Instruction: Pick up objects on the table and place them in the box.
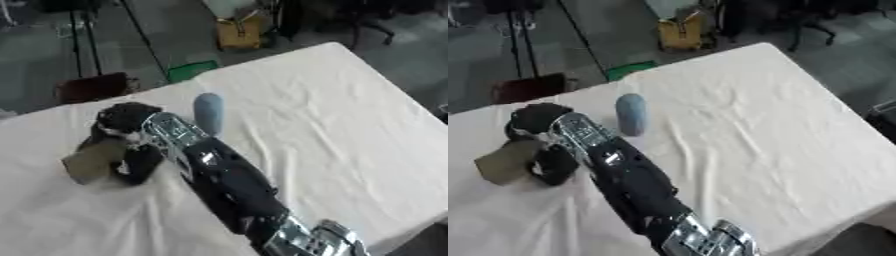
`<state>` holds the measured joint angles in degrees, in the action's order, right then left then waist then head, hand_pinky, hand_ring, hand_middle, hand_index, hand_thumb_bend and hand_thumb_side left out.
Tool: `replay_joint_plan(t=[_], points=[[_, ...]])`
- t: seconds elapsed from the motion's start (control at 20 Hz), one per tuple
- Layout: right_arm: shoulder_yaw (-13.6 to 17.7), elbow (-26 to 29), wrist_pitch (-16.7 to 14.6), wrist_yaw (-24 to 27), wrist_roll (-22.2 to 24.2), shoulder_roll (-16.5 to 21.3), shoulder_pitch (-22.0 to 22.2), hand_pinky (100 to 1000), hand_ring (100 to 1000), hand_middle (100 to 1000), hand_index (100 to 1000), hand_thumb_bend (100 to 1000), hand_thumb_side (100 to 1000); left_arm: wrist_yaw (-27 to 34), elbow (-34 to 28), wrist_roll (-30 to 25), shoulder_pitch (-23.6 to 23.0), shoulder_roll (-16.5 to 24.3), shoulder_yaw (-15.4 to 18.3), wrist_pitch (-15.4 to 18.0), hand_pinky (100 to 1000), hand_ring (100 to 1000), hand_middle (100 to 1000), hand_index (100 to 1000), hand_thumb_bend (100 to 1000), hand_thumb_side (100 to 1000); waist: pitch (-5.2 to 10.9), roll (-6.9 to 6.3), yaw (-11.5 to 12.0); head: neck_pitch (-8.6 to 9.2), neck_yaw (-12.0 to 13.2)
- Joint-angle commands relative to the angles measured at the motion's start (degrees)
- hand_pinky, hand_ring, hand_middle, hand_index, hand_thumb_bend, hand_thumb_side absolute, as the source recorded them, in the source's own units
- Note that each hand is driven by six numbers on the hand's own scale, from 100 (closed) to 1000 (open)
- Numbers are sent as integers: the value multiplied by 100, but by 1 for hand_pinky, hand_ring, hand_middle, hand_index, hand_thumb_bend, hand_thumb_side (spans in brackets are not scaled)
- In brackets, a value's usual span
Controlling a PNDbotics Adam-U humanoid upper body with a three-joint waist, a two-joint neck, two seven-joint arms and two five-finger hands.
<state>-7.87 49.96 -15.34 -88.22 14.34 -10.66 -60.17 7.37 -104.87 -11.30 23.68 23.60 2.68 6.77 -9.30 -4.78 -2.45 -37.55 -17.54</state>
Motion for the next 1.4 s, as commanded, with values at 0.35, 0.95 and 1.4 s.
replay_joint_plan(t=[0.35, 0.95, 1.4], points=[[271, -239, 578, -1880, -977, -91, -104, 722, 614, 412, 450, 221, 158, 37, -66, -30, 101, 66, 16, 1, 743, 680, 824, 891, 688, 778, 94, 13, 55, -4, -17], [758, -856, 1350, -3058, -1296, -165, 351, 738, 670, 511, 577, 251, 190, 48, -85, -15, 94, 58, 24, 9, 744, 681, 824, 891, 686, 777, 113, -43, 72, 60, 3], [958, -609, 2726, -3553, -1827, -162, 260, 701, 649, 496, 585, 245, 190, 56, -85, -31, 105, 63, 6, 10, 745, 681, 824, 891, 686, 776, 139, -38, 102, 92, -23]])
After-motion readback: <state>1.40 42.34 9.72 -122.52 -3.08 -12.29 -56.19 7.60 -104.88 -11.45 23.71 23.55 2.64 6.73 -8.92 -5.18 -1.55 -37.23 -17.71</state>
